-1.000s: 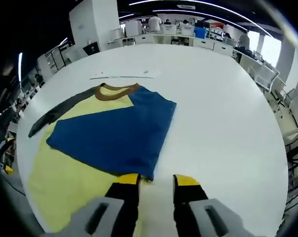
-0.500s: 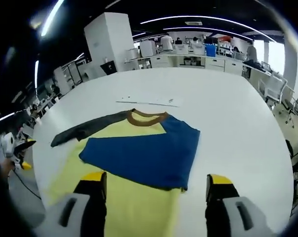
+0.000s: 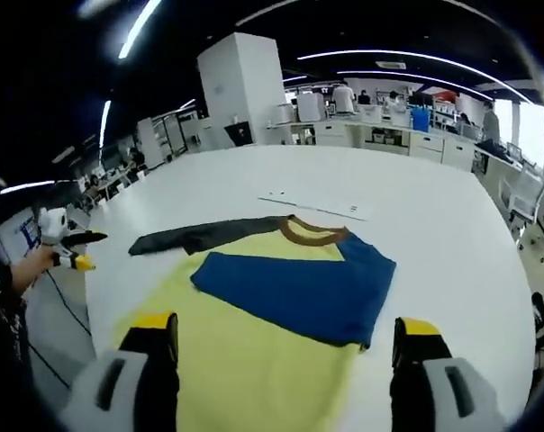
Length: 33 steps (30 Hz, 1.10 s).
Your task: Fold the garment on the visible template until the final outline fits inside the template.
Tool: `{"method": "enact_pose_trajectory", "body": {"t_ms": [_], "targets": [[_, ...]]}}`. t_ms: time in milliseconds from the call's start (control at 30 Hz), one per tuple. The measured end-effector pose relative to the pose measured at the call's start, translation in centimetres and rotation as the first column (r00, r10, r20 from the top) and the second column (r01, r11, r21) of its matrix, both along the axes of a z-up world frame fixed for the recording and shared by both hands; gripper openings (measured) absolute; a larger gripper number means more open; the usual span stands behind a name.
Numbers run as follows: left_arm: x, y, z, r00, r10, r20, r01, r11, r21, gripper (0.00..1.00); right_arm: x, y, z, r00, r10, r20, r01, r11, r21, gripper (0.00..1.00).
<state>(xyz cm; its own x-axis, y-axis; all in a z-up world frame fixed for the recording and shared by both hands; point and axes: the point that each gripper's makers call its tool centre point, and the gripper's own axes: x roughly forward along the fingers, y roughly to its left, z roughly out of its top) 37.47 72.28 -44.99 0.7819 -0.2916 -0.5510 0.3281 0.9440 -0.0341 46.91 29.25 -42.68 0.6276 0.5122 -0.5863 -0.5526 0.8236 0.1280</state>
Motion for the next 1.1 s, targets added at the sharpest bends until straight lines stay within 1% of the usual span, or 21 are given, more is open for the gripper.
{"method": "enact_pose_trajectory", "body": {"t_ms": [100, 167, 200, 267, 333, 367, 433, 500, 567, 633, 667, 700, 767, 800, 833, 867, 900, 933, 1000, 1033, 1100], "targets": [[0.6, 1.0, 0.0, 0.999, 0.035, 0.002, -0.034, 0.999, -0.024, 0.87, -1.3, 1.1, 1.4, 1.0, 0.005, 0.017, -0.006, 0.996, 0.085, 1.0], [0.8, 1.7, -0.3, 0.998, 0.057, -0.009, -0.057, 0.998, -0.018, 0.85, -2.0, 1.3, 1.9, 1.0, 0.013, 0.023, -0.015, 0.994, 0.11, 1.0], [0.9, 2.0, -0.7, 0.998, 0.066, -0.024, -0.066, 0.998, -0.003, 0.84, -2.4, 1.4, 2.1, 0.999, 0.017, 0.029, -0.02, 0.993, 0.114, 1.0], [1.0, 2.4, -1.0, 0.996, 0.077, -0.034, -0.077, 0.997, 0.001, 0.82, -3.1, 1.7, 2.3, 0.999, 0.035, 0.033, -0.038, 0.994, 0.104, 1.0], [1.3, 3.3, -1.4, 0.992, 0.119, -0.047, -0.12, 0.992, -0.022, 0.8, -3.6, 1.7, 2.4, 0.999, 0.041, 0.035, -0.045, 0.993, 0.11, 1.0], [1.5, 3.8, -1.7, 0.986, 0.156, -0.061, -0.159, 0.986, -0.051, 0.79, -4.0, 1.8, 2.4, 0.999, 0.038, 0.034, -0.042, 0.992, 0.118, 1.0], [2.2, 4.6, -2.0, 0.976, 0.207, -0.067, -0.213, 0.972, -0.101, 0.76, -4.5, 1.9, 2.5, 0.999, 0.025, 0.031, -0.029, 0.989, 0.146, 1.0], [2.8, 5.9, -2.6, 0.968, 0.243, -0.066, -0.25, 0.961, -0.119, 0.71, -4.9, 1.9, 2.6, 0.999, 0.009, 0.041, -0.015, 0.989, 0.145, 0.99], [3.3, 6.9, -3.3, 0.959, 0.275, -0.075, -0.282, 0.952, -0.12, 0.67, -5.5, 1.7, 2.5, 0.999, -0.001, 0.053, -0.006, 0.994, 0.113, 0.99], [3.7, 7.4, -4.0, 0.952, 0.297, -0.081, -0.303, 0.949, -0.09, 0.63, -5.8, 1.5, 2.4, 0.998, 0.001, 0.058, -0.007, 0.995, 0.1, 0.98], [3.5, 7.9, -4.5, 0.948, 0.307, -0.088, -0.31, 0.95, -0.027, 0.6, -5.9, 1.4, 2.4, 0.998, 0.002, 0.058, -0.007, 0.995, 0.098, 0.99], [3.5, 8.2, -4.8, 0.946, 0.31, -0.091, -0.311, 0.95, 0.003, 0.58, -6.0, 1.3, 2.3, 0.998, -0.001, 0.057, -0.005, 0.996, 0.092, 0.99], [3.6, 8.0, -5.2, 0.938, 0.334, -0.097, -0.337, 0.942, -0.015, 0.56, -6.4, 1.0, 2.2, 0.998, -0.004, 0.059, 0.0, 0.997, 0.072, 0.99], [4.2, 8.1, -5.7, 0.929, 0.355, -0.104, -0.36, 0.932, -0.037, 0.54, -6.6, 1.0, 2.2, 0.998, -0.006, 0.06, 0.002, 0.998, 0.068, 0.99], [4.4, 8.2, -5.9, 0.928, 0.359, -0.103, -0.364, 0.931, -0.038, 0.51, -6.6, 0.9, 2.1, 0.998, -0.005, 0.058, 0.002, 0.998, 0.065, 0.99], [4.8, 8.7, -5.9, 0.929, 0.363, -0.073, -0.364, 0.931, -0.001, 0.45, -6.8, 0.9, 2.1, 0.998, -0.005, 0.061, 0.001, 0.998, 0.064, 0.99], [5.0, 8.9, -6.0, 0.931, 0.36, -0.063, -0.358, 0.933, 0.03, 0.42, -6.9, 0.9, 2.1, 0.998, -0.005, 0.06, 0.002, 0.998, 0.064, 0.99], [4.9, 8.5, -6.0, 0.933, 0.354, -0.069, -0.353, 0.935, 0.035, 0.4, -7.2, 0.9, 2.1, 0.998, -0.005, 0.057, 0.001, 0.998, 0.061, 0.99], [5.4, 8.4, -6.2, 0.931, 0.359, -0.064, -0.359, 0.933, 0.016, 0.4, -7.4, 0.9, 2.1, 0.998, -0.008, 0.056, 0.005, 0.998, 0.059, 0.99], [5.6, 8.3, -6.4, 0.924, 0.374, -0.073, -0.375, 0.927, -0.004, 0.39, -7.5, 0.9, 2.1, 0.998, -0.01, 0.055, 0.006, 0.998, 0.06, 0.99], [5.9, 8.5, -6.9, 0.918, 0.388, -0.079, -0.389, 0.921, -0.003, 0.35, -7.7, 1.0, 2.2, 0.998, -0.013, 0.055, 0.01, 0.998, 0.067, 0.99]]}}
